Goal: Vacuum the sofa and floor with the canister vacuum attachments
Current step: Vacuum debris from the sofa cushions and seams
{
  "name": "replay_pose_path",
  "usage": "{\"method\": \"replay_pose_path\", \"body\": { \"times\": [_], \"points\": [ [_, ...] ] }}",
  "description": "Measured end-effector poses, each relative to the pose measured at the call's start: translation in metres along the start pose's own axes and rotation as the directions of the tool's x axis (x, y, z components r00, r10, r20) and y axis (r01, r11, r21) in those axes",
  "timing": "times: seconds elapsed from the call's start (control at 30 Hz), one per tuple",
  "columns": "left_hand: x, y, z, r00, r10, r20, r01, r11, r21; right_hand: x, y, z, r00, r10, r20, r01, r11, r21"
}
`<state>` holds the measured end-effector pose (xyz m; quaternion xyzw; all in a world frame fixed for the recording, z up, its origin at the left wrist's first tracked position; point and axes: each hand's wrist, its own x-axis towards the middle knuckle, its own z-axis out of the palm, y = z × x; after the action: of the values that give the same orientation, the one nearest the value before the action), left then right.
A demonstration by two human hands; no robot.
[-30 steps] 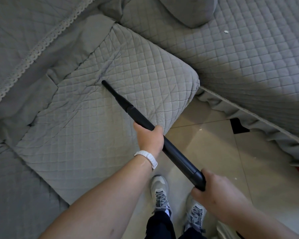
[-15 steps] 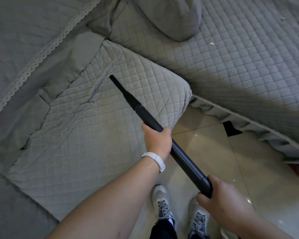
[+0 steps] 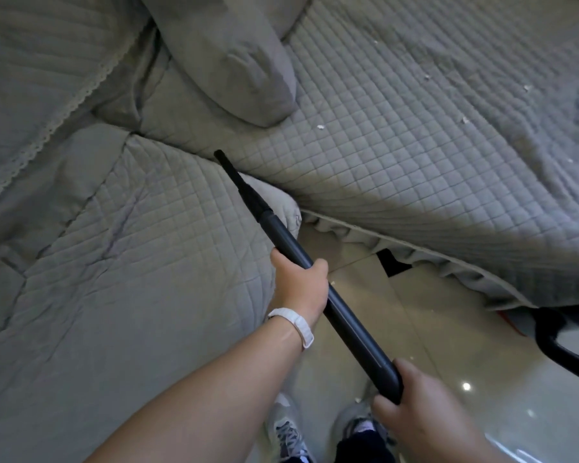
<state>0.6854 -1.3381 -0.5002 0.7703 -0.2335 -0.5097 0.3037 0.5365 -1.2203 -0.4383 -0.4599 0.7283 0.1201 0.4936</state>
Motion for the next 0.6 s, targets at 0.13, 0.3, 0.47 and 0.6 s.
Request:
{"method": "replay_pose_path", "body": {
  "times": [0.13,0.3,0.47,0.6],
  "points": [
    [-0.006,0.009,0.038,1.0,0.016,-0.004,-0.015,0.998,0.056,0.006,0.025,-0.028,1.0,0.006,-0.005,-0.006,1.0,0.015],
    [-0.021,0.029,0.091,1.0,0.005,0.024,-0.008,0.991,0.133,0.012,0.057,-0.063,0.999,0.048,-0.007,-0.047,0.997,0.066],
    [-0.03,0.041,0.142,0.994,0.009,0.11,-0.023,0.992,0.123,0.02,0.085,-0.095,0.997,0.064,-0.031,-0.06,0.991,0.12],
    [-0.032,0.047,0.175,0.995,-0.013,0.097,0.0,0.991,0.131,0.029,0.104,-0.12,0.998,0.054,-0.021,-0.051,0.989,0.138]
  ]
}}
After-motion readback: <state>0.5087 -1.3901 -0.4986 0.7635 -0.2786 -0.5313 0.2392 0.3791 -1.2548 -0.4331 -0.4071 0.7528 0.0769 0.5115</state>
